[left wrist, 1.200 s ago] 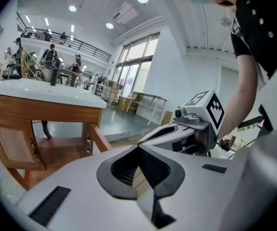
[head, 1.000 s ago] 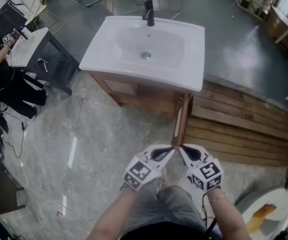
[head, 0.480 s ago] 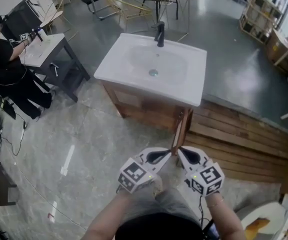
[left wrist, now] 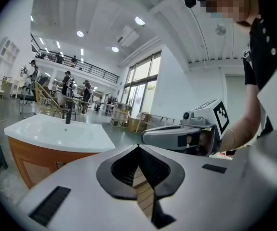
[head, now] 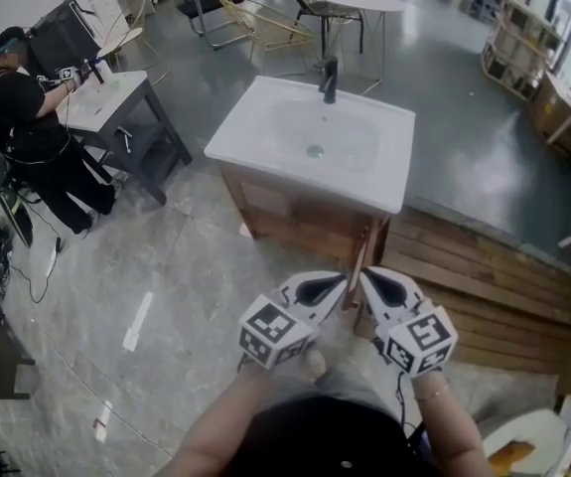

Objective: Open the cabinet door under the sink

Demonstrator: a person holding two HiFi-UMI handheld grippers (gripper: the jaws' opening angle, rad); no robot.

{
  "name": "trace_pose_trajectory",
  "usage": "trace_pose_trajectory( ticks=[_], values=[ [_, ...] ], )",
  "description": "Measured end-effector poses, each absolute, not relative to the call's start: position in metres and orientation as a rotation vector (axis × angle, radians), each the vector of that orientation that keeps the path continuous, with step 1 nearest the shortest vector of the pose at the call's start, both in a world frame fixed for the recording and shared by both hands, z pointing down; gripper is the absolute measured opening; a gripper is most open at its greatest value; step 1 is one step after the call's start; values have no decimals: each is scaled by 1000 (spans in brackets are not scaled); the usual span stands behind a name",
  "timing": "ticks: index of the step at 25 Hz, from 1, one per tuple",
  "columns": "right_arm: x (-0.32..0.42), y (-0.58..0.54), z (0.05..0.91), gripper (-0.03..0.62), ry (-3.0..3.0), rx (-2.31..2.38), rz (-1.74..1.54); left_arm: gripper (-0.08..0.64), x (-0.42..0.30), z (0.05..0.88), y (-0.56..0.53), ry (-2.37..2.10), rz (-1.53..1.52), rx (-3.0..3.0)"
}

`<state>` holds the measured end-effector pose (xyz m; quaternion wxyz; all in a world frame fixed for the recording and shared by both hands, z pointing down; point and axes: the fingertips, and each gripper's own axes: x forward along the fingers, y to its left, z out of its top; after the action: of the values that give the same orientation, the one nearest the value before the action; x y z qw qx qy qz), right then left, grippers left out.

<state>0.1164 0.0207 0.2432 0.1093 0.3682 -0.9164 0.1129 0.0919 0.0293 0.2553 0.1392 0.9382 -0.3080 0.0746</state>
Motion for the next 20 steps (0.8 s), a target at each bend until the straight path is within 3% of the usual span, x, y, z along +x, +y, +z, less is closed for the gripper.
trace_pose_trajectory(
  ticks=[20],
  values=[
    [102,13,198,8,-2771,1081,266,8,85,192,17,-919,37,2731]
  ],
)
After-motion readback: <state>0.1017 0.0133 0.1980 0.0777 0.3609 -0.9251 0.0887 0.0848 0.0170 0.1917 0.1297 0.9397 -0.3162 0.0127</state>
